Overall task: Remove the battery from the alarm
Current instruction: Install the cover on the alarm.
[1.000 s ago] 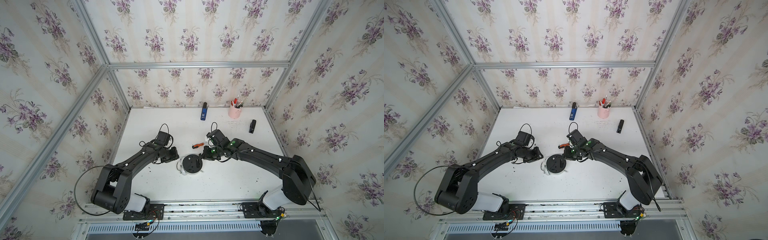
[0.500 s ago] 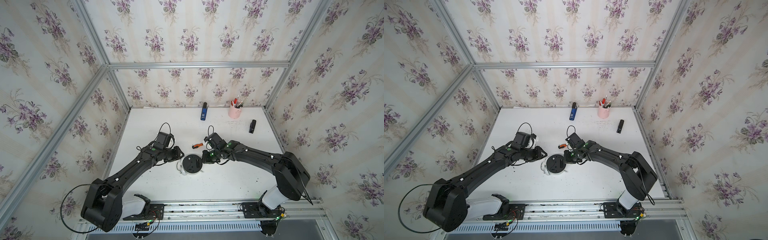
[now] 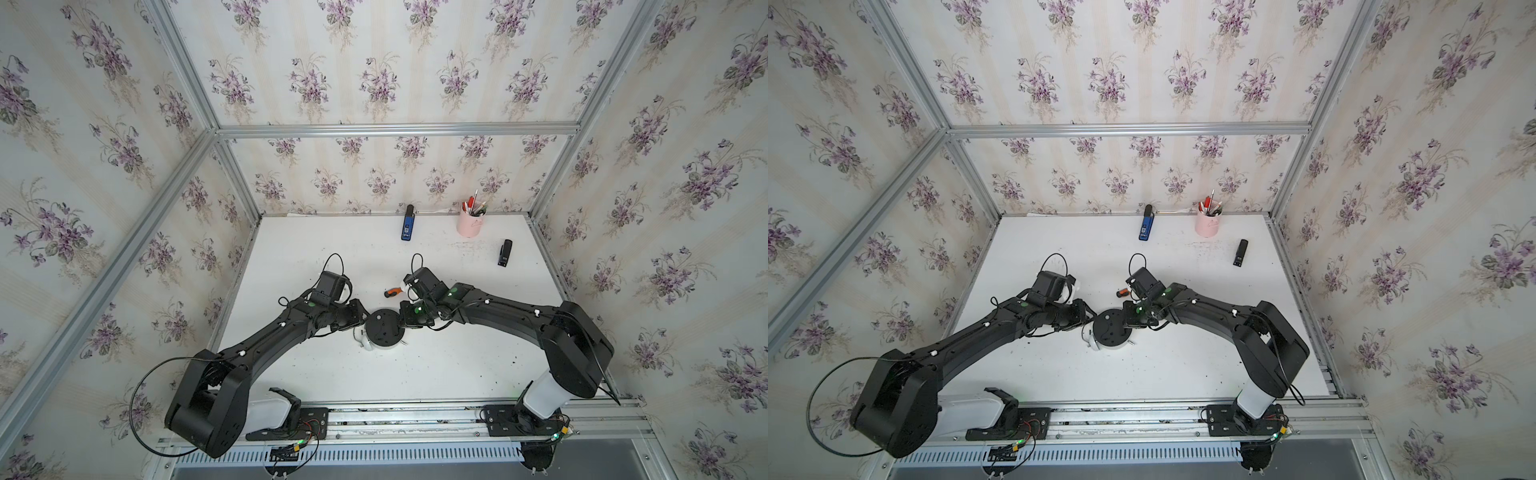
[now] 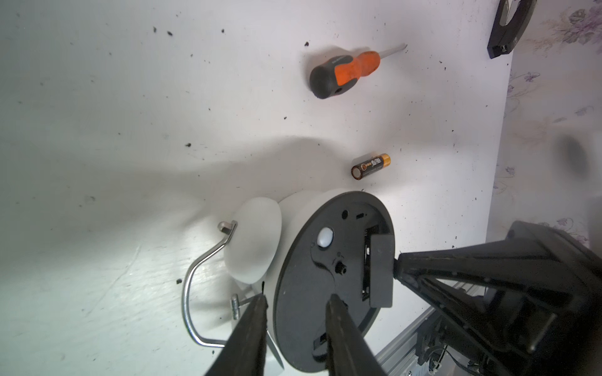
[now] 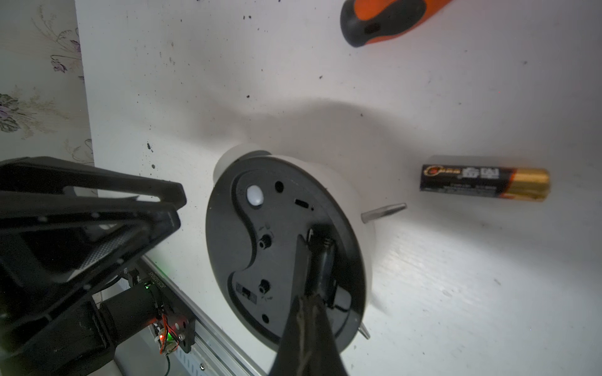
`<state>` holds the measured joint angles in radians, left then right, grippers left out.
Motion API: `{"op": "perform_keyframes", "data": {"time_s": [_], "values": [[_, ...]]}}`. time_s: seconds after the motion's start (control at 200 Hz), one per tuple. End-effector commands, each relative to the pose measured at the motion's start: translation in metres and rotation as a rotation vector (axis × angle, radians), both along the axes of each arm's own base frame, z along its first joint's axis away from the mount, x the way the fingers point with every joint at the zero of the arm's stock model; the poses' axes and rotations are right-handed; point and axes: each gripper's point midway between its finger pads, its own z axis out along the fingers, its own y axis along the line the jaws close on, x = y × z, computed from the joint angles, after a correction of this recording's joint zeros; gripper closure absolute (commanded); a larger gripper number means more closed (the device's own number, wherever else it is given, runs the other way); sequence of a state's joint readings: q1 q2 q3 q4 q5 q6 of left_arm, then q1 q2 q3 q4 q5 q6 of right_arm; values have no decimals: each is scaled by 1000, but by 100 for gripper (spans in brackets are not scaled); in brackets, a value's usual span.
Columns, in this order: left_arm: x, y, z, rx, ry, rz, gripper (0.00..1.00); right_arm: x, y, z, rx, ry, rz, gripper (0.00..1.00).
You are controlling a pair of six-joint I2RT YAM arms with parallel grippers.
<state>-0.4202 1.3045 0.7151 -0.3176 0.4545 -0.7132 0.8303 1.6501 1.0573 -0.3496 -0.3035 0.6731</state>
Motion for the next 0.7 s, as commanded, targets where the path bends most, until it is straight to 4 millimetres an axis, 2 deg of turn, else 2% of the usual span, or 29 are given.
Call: {"op": "perform_keyframes", "data": {"time_s": [0.0,0.694], "values": [[3,-5,3,-22,-15,-8,65,3,-1,-2,-21,-9,2,100],[1,-6,-2,-12,-4,-21,66,3,-4,-11,-41,0,-11,100]]}}
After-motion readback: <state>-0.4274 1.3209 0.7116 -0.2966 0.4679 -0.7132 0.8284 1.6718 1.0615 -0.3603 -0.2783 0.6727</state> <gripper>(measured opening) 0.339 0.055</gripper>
